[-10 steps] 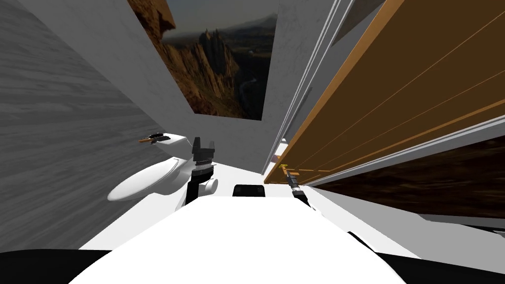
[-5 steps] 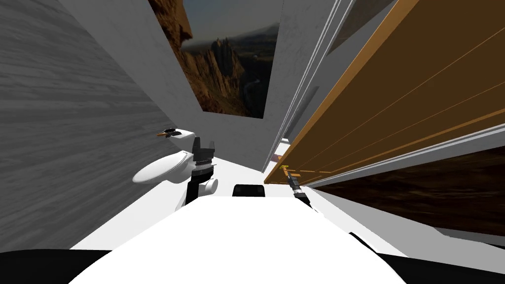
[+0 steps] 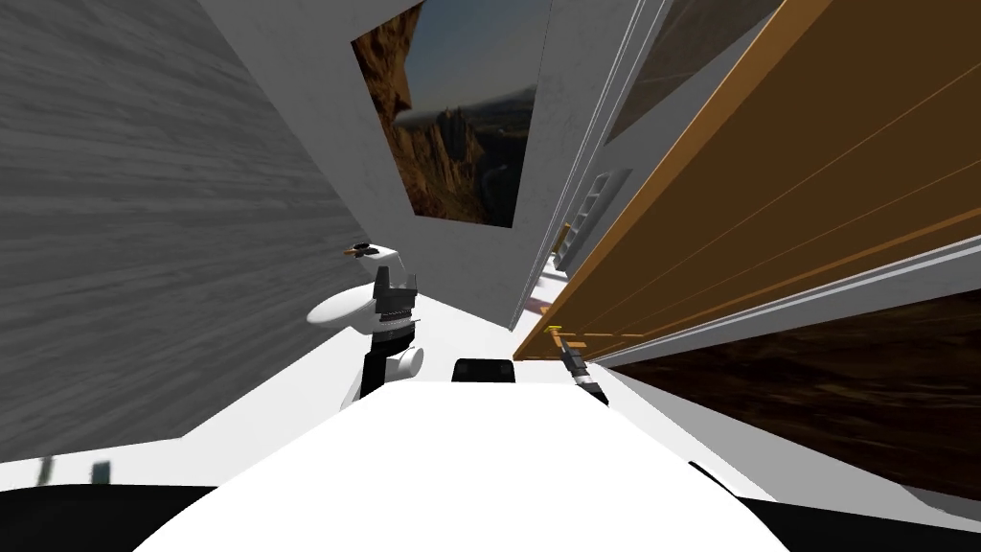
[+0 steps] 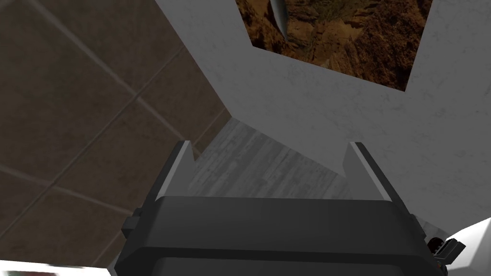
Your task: Pull the door open
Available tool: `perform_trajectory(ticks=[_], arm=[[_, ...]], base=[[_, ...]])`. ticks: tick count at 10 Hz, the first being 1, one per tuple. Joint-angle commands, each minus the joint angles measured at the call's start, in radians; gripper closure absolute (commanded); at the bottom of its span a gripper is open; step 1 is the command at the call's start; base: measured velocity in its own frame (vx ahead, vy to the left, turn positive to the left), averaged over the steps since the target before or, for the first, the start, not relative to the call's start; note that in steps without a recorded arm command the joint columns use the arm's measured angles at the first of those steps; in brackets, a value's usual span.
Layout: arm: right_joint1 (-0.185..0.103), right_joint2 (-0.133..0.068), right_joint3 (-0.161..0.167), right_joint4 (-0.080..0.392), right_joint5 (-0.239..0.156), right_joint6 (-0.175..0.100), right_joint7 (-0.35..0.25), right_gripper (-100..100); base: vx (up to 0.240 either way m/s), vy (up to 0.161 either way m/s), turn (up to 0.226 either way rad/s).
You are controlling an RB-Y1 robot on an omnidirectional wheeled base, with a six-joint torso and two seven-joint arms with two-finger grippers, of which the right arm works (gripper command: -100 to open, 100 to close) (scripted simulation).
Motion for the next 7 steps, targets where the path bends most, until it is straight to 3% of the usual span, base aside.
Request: perform_trajectory(ticks=[1,3,7], arm=[[0.005,-0.011,0.004,0.02,-0.005,-0.03,-0.008,100],[-0.001,-0.006,0.009,0.03,-0.002,-0.033,-0.009,100],[0.0,-0.012,0.025,0.061,-0.009,-0.068,-0.018,100]], base=[[-0.204,-0.054,0.172],[-0.157,-0.026,0.076],[-0.225,-0.073,0.189]])
